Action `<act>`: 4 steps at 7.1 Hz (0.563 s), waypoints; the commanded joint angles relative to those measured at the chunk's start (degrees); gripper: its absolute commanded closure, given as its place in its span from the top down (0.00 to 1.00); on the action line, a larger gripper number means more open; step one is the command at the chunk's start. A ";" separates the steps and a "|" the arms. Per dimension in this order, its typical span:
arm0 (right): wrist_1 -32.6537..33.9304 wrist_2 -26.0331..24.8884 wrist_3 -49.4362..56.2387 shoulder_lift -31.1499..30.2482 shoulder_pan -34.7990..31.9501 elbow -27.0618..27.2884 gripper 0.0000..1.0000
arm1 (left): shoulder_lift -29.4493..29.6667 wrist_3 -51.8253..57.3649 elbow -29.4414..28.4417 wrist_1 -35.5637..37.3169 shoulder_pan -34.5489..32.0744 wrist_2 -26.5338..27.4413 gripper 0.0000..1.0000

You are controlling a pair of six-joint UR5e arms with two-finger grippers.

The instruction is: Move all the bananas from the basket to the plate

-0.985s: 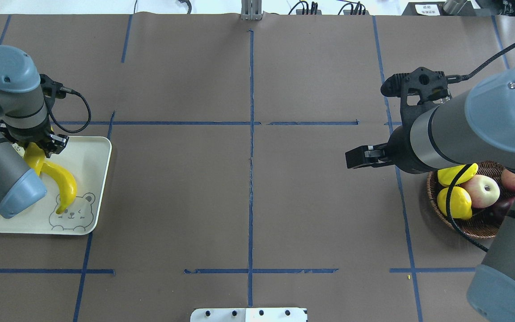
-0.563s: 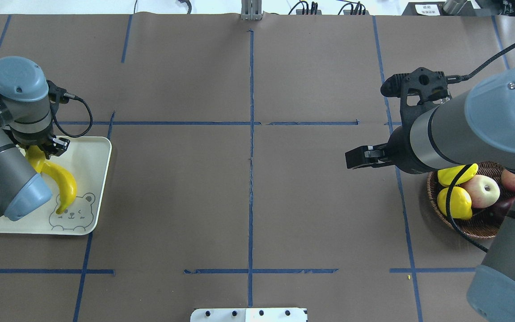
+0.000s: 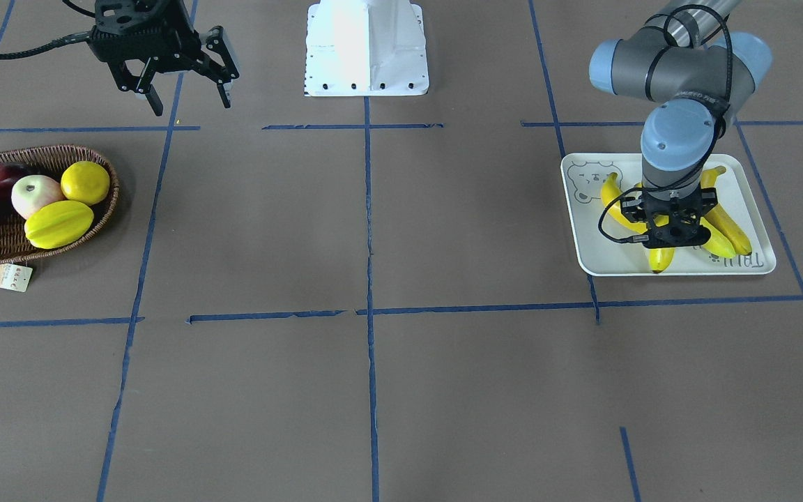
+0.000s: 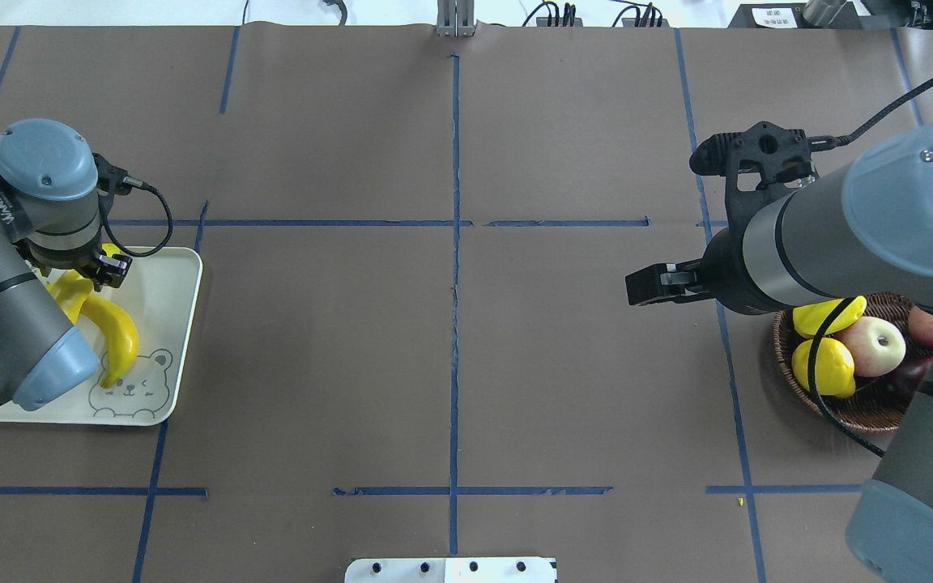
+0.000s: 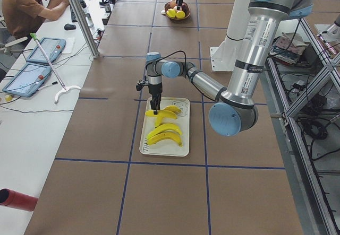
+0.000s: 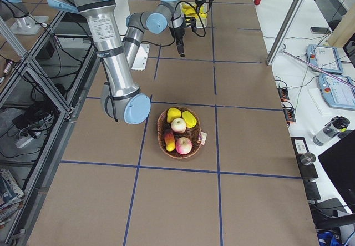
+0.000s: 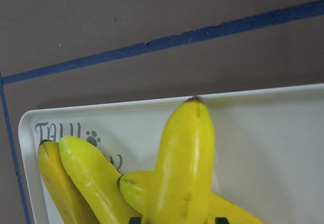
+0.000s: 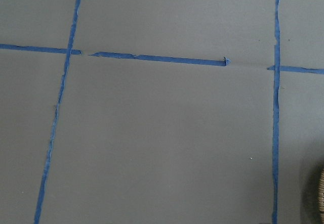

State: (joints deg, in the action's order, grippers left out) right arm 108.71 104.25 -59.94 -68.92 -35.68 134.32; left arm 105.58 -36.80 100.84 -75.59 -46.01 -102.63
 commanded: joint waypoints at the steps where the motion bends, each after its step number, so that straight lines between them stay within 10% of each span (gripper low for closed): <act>1: -0.08 -0.01 0.00 0.01 -0.09 -0.02 1.00 | 0.07 -0.12 0.06 -0.53 0.22 1.64 0.99; 4: 0.53 0.78 5.23 -2.08 -4.81 -0.02 1.00 | 0.51 0.67 5.22 0.26 -0.92 -0.37 0.99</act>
State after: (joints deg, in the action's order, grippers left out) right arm 109.03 104.69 -58.56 -69.50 -37.99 134.32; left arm 105.92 -36.68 103.58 -75.77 -46.13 -101.74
